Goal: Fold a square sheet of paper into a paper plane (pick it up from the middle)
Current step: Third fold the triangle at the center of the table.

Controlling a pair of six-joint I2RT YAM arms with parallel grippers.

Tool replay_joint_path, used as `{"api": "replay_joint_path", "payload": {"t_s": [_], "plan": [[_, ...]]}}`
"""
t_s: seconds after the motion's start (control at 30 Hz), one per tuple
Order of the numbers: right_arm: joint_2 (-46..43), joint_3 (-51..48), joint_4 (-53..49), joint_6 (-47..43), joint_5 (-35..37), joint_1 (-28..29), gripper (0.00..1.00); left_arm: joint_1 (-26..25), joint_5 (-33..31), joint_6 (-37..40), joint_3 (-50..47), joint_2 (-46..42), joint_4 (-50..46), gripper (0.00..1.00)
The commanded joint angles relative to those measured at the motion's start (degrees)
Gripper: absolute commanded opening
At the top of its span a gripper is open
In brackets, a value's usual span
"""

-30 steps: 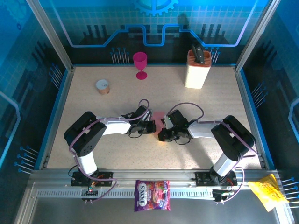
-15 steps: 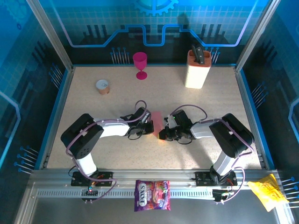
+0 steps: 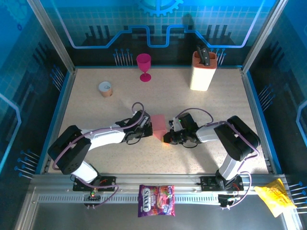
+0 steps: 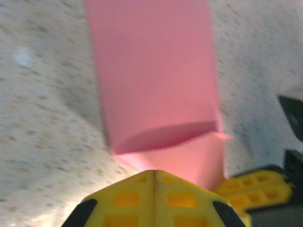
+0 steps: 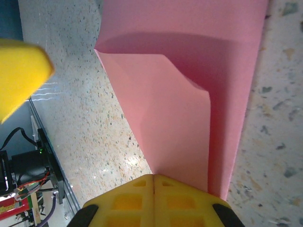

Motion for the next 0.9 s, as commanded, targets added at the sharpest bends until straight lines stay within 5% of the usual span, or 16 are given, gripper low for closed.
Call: {"api": "replay_joint_path", "payload": {"t_s": [0.0, 0.5, 0.87], "plan": [[4.8, -3.95, -10.56, -0.53, 8.82, -0.51, 0.0, -2.54, 3.43, -0.87, 0.81, 0.59, 2.27, 0.0], [5.57, -4.42, -11.08, -0.66, 8.84, -0.48, 0.0, -4.87, 6.15, -2.8, 2.75, 9.7, 9.41, 0.0], [5.69, -3.88, -15.79, -1.59, 12.16, -0.48, 0.0, -3.74, -2.85, -7.64, 4.49, 11.69, -0.51, 0.0]]}}
